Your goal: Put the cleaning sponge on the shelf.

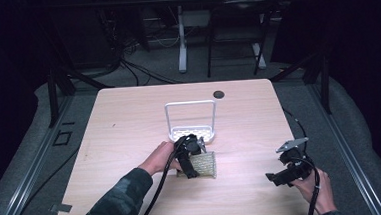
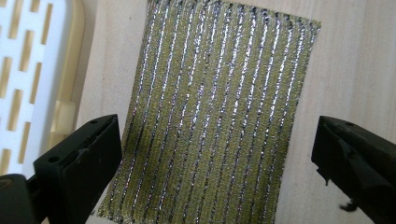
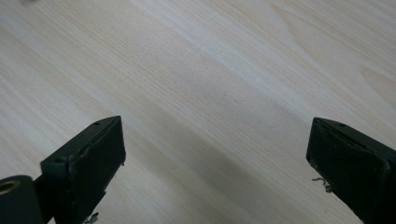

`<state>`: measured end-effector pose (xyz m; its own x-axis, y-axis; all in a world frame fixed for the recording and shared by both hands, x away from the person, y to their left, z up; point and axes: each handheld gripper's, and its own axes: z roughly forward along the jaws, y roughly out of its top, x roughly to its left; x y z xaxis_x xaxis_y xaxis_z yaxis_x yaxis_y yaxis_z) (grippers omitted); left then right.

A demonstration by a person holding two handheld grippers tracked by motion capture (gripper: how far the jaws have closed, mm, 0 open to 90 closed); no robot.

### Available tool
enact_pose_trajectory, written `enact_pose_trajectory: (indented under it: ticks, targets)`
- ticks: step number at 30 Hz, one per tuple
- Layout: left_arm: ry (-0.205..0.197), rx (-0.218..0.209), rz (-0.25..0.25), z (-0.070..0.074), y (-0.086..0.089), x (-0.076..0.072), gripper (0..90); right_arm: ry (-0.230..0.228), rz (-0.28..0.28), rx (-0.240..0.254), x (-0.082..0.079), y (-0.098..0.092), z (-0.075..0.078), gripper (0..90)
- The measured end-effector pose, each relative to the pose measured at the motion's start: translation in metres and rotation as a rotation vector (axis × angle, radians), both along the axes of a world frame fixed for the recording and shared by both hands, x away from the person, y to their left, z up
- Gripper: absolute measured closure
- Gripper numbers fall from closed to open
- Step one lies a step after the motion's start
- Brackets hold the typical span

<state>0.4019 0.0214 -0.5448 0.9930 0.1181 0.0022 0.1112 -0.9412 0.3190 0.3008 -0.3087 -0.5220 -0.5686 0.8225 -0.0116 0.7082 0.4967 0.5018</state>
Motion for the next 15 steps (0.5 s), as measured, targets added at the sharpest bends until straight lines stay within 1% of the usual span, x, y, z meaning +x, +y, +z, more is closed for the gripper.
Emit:
enact_pose_trajectory:
  ticks: [3, 8, 9, 15]
  targets:
    - [-0.005, -0.004, 0.003, -0.0008, -0.0004, 0.0004, 4.4, -0.002, -0.004, -0.002, -0.0001, -0.0006, 0.0002, 3.9]
    - [-0.029, 0.016, 0.0, -0.0014, -0.0022, -0.0002, 8.1, -0.001, -0.004, -0.002, -0.0002, -0.0004, 0.0005, 4.5]
    - [-0.033, 0.026, -0.003, -0.0017, -0.0034, -0.0007, 8.1, -0.002, -0.005, -0.002, -0.0003, -0.0003, 0.0006, 4.5]
    - [-0.052, 0.037, -0.012, -0.0039, -0.0064, -0.0013, 6.7, 0.002, -0.004, 0.002, -0.0003, -0.0005, 0.0007, 4.7]
